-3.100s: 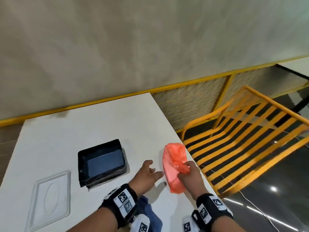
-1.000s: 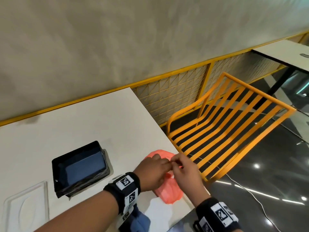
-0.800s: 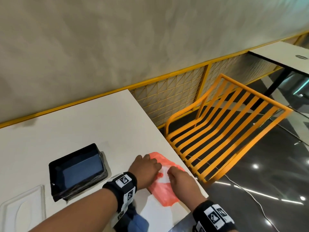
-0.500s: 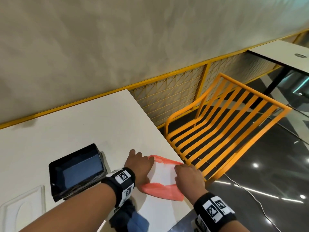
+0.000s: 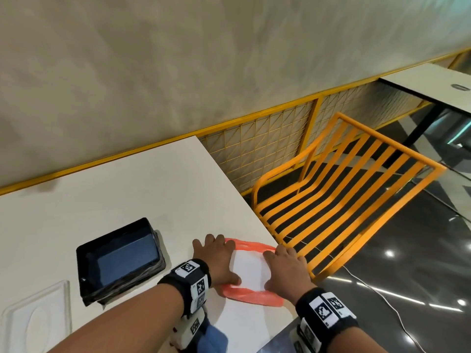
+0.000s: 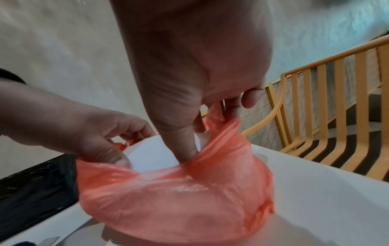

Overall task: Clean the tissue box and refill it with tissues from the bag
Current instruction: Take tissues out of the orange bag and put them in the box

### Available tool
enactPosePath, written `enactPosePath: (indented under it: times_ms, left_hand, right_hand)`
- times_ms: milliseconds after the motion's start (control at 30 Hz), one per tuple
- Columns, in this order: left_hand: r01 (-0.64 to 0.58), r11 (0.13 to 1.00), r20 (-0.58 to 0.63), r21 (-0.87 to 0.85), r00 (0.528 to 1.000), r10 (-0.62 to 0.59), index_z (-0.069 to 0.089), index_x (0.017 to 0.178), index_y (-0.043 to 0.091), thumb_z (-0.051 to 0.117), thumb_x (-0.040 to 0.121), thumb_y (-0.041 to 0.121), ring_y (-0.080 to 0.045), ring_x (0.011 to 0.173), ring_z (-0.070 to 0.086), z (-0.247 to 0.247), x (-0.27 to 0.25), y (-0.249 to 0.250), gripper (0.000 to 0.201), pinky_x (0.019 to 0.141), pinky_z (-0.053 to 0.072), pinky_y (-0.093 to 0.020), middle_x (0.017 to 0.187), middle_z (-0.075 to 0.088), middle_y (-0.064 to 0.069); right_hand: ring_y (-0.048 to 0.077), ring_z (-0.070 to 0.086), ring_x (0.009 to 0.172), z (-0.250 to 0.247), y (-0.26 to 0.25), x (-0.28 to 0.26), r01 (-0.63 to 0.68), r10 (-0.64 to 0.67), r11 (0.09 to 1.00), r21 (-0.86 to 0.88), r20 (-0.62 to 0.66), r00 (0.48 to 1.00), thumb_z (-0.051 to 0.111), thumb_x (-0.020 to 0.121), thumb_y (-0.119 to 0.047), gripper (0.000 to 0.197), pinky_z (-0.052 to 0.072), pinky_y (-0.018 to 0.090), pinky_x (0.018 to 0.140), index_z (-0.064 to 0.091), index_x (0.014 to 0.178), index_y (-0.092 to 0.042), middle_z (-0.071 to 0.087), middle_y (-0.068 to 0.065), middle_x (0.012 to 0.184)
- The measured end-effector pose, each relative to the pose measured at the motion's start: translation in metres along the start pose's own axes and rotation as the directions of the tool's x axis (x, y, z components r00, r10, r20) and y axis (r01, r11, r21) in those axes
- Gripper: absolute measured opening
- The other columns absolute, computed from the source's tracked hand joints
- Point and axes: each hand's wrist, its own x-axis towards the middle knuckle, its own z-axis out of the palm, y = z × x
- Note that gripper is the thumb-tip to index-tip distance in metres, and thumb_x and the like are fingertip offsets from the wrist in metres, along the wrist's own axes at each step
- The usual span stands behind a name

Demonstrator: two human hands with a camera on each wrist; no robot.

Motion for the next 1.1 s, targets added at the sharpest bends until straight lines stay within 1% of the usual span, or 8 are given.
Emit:
enactPosePath:
  times_ms: [233,433,567,733,867,933,1000,1100]
  left_hand:
    - [-0.150,0.987,-0.064,0.052,0.986,0.153,0.038,0.144,0.033,0.063,0.075,0.070,-0.034,0.139,0.028,-0.004,0.006,0.009,0.082,0.114,0.005,-0.069,0.147,0.038,-0.004]
    - [-0.087,0.995,0.077,-0.039,0.993,0.090,0.048,0.136,0.040,0.067,0.075,0.058,-0.035,0.146,0.014,-0.007,0.008,0.009,0.066,0.113,-0.003,-0.071,0.154,0.028,-0.003]
    - [-0.171,0.983,-0.043,-0.061,0.985,0.168,0.063,0.119,0.034,0.065,0.079,0.036,-0.029,0.145,0.017,-0.004,-0.002,0.005,0.040,0.113,-0.007,-0.070,0.149,0.036,0.002]
    - [-0.280,0.955,-0.189,-0.098,0.947,0.258,0.065,0.109,0.029,0.057,0.083,0.032,-0.019,0.139,0.029,-0.003,-0.022,0.003,0.028,0.117,-0.009,-0.066,0.134,0.049,0.009]
    - [-0.313,0.906,-0.333,-0.285,0.918,0.213,0.066,0.102,0.026,0.054,0.079,0.031,-0.008,0.126,0.044,-0.007,-0.042,0.002,0.027,0.122,-0.011,-0.052,0.113,0.061,0.011]
    - [-0.332,0.814,-0.413,-0.476,0.902,0.126,0.066,0.095,0.023,0.058,0.083,0.027,-0.007,0.108,0.055,-0.015,-0.053,0.002,0.015,0.123,0.008,-0.040,0.100,0.066,0.010]
    - [-0.350,0.645,-0.450,-0.679,0.893,0.011,0.065,0.089,0.022,0.063,0.084,0.024,-0.007,0.087,0.061,-0.025,-0.067,-0.004,0.006,0.099,0.042,-0.032,0.088,0.069,0.008]
    - [-0.343,0.451,-0.455,-0.824,0.875,-0.167,0.061,0.081,0.030,0.069,0.084,0.019,0.000,0.072,0.059,-0.037,-0.086,-0.022,0.014,0.067,0.046,-0.021,0.077,0.065,0.016]
  right_hand:
    - [0.020,0.044,0.099,0.002,-0.003,-0.001,0.094,-0.090,0.994,0.064,-0.060,0.994,0.066,0.080,-0.024,0.051,0.038,0.039,0.080,0.046,0.125,-0.037,0.059,-0.010,0.123]
    - [0.020,0.042,0.110,0.005,-0.001,-0.010,0.153,-0.149,0.987,0.053,-0.084,0.985,0.062,0.084,-0.024,0.060,0.030,0.042,0.093,0.040,0.138,-0.038,0.054,-0.009,0.130]
    - [0.020,0.032,0.124,-0.003,0.004,-0.016,0.125,-0.120,0.988,0.096,-0.058,0.991,0.065,0.079,-0.035,0.056,0.025,0.047,0.102,0.045,0.131,-0.041,0.040,-0.010,0.141]
    - [0.019,0.014,0.143,-0.027,0.014,-0.019,0.074,-0.080,0.971,0.229,0.018,0.997,0.069,0.070,-0.050,0.077,-0.001,0.066,0.112,0.035,0.138,-0.047,0.027,-0.018,0.154]
    - [0.017,0.009,0.146,-0.047,0.021,-0.024,0.114,-0.132,0.963,0.245,0.061,0.989,0.070,0.069,-0.054,0.051,-0.007,0.069,0.110,0.053,0.117,-0.047,0.025,-0.019,0.154]
    - [0.008,0.021,0.138,-0.061,0.023,-0.028,0.116,-0.151,0.931,0.346,0.076,0.986,0.071,0.070,-0.052,0.039,0.000,0.065,0.113,0.055,0.105,-0.047,0.032,-0.025,0.144]
    - [0.001,0.040,0.122,-0.077,0.021,-0.030,0.155,-0.192,0.874,0.461,0.035,0.981,0.075,0.071,-0.050,0.034,0.029,0.054,0.112,0.054,0.098,-0.049,0.045,-0.028,0.133]
    - [0.006,0.061,0.097,-0.102,0.008,-0.029,0.169,-0.189,0.721,0.672,-0.045,0.981,0.078,0.081,-0.033,0.023,0.054,0.035,0.084,0.063,0.097,-0.041,0.065,-0.020,0.103]
